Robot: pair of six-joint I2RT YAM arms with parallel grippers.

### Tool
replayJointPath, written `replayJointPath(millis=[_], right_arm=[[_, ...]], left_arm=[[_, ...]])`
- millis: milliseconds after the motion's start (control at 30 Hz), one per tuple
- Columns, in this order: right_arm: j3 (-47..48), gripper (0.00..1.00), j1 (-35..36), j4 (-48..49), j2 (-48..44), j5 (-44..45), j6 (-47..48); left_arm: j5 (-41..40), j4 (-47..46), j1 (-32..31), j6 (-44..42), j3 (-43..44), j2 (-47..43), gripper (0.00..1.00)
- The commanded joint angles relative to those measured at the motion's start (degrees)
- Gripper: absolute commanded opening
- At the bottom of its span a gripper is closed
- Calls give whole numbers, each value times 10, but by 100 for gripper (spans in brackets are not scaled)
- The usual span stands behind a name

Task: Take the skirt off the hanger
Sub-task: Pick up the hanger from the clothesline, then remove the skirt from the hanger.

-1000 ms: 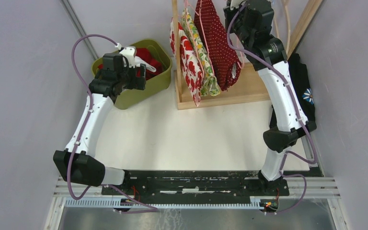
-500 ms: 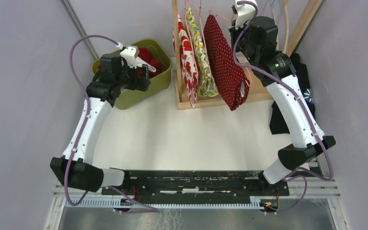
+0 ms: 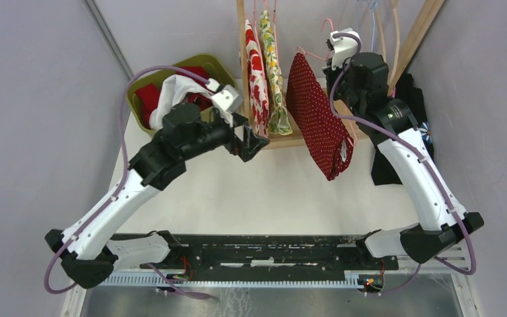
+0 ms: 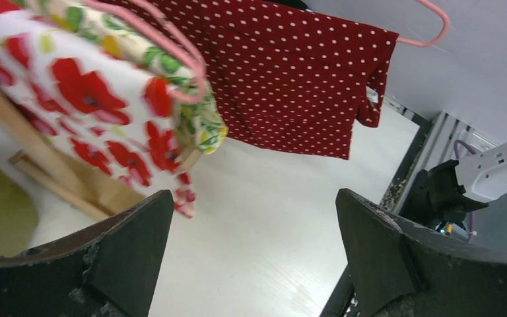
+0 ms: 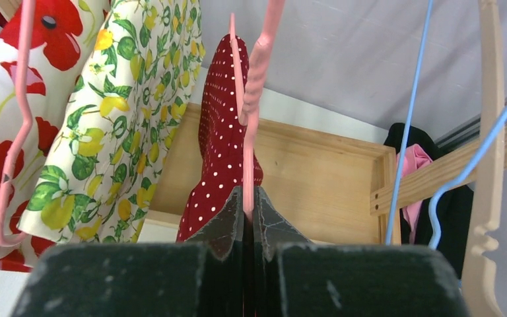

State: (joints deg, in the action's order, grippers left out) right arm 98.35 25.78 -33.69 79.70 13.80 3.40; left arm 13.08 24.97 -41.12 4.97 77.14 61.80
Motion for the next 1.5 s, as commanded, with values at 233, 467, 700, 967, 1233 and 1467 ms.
replayJointPath(millis=[233,467,700,967,1233,1467], right_arm=[[-38,1,4,84,-63,-10,-47],[-92,1,4,98,-88,-19,-52],[-94,1,4,102,-89,-30,-56],[-86,1,4,109,-75,-37,-63],[-76,1,3,106,-71,-42,-67],[-69,1,4,102,-71,-49,-67]], left_arm=[[-132,-163,-150,45,17,145,99],[-152,-201,-163,42,51,216,99],[-135,-223,-190,54,84,262,99],[-125,-223,-230,60,108,297,99],[-149,-231,-231,43,101,316,99],[-220,-229,-231,-11,94,337,99]])
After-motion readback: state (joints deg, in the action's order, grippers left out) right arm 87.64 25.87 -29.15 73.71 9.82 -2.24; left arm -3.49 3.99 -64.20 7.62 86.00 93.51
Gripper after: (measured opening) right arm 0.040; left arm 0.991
